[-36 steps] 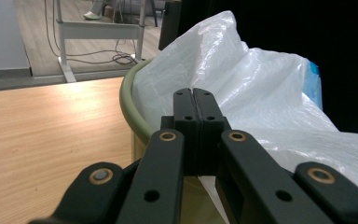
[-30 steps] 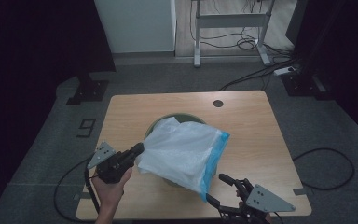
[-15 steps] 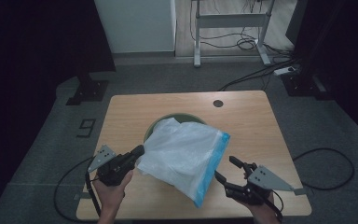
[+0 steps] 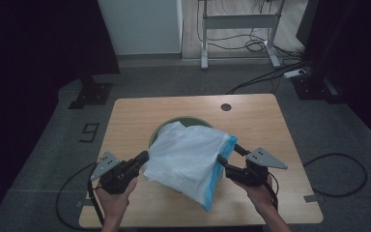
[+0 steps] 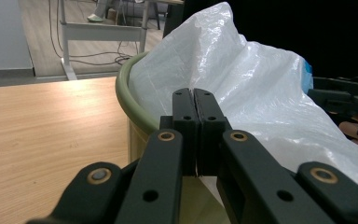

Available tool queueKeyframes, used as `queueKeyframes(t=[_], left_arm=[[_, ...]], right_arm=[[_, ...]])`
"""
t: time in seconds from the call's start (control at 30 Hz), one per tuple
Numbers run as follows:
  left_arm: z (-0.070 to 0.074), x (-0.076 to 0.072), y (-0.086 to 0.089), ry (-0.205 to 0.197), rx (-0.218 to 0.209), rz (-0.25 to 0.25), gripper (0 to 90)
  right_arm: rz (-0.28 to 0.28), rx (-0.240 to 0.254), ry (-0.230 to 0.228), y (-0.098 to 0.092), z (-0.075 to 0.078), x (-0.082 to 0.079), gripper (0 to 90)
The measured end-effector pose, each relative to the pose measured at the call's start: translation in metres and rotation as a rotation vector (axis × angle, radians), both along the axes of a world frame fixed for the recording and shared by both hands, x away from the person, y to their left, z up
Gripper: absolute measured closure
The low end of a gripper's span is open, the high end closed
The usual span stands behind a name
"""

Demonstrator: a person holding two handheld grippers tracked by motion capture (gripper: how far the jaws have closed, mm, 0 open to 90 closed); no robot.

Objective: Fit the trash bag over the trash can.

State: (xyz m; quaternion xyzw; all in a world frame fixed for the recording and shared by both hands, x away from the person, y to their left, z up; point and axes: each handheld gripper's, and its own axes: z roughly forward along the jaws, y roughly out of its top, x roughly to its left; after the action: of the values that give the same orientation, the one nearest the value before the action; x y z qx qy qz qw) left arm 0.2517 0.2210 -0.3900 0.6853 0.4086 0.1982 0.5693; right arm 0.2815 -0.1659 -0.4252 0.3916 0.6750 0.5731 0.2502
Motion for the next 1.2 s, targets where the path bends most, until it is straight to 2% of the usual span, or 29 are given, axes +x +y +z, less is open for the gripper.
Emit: queueKeyframes(t=[0.07,0.2,0.23,0.27,0.3,0.43,0.57,0.63,0.73,0.8,0.93,1.2], left_arm=[[-0.001,0.000,0.000,0.000,0.002,0.001,88.4],[0.000,0.000,0.000,-0.001,0.001,-0.004,88.2],[0.001,0.000,0.000,-0.002,0.001,-0.003,88.1],[0.002,0.000,-0.001,-0.003,0.004,-0.007,87.8],[0.002,0.000,-0.001,-0.003,0.004,-0.007,87.4],[0.005,0.000,-0.003,-0.010,0.016,-0.017,83.6],[0.016,-0.003,-0.005,-0.060,0.052,0.013,64.7],[0.024,-0.004,-0.006,-0.077,0.062,0.013,57.7],[0.035,-0.005,-0.010,-0.099,0.080,-0.005,52.2],[0.041,-0.004,-0.015,-0.104,0.094,-0.028,51.7],[0.049,0.002,-0.029,-0.096,0.129,-0.063,49.0],[0.051,0.020,-0.054,-0.035,0.178,-0.126,37.6]], right_arm=[[0.012,0.013,0.006,-0.002,-0.001,0.002,36.6],[0.082,0.057,0.014,-0.005,-0.002,0.005,61.2],[0.089,0.058,0.008,-0.005,-0.002,0.005,66.4],[0.081,0.049,-0.014,-0.005,0.000,0.004,75.4],[0.081,0.049,-0.014,-0.005,0.000,0.004,75.4],[0.061,0.027,-0.065,-0.004,0.005,0.001,85.9],[0.052,0.011,-0.106,-0.005,0.015,-0.002,88.2],[0.054,0.015,-0.123,-0.006,0.022,-0.003,88.4],[0.082,0.026,-0.149,-0.004,0.035,-0.008,88.4],[0.090,0.027,-0.155,-0.003,0.038,-0.009,88.4],[0.119,0.023,-0.172,0.006,0.047,-0.014,88.4],[0.164,0.018,-0.186,0.021,0.054,-0.017,88.4]])
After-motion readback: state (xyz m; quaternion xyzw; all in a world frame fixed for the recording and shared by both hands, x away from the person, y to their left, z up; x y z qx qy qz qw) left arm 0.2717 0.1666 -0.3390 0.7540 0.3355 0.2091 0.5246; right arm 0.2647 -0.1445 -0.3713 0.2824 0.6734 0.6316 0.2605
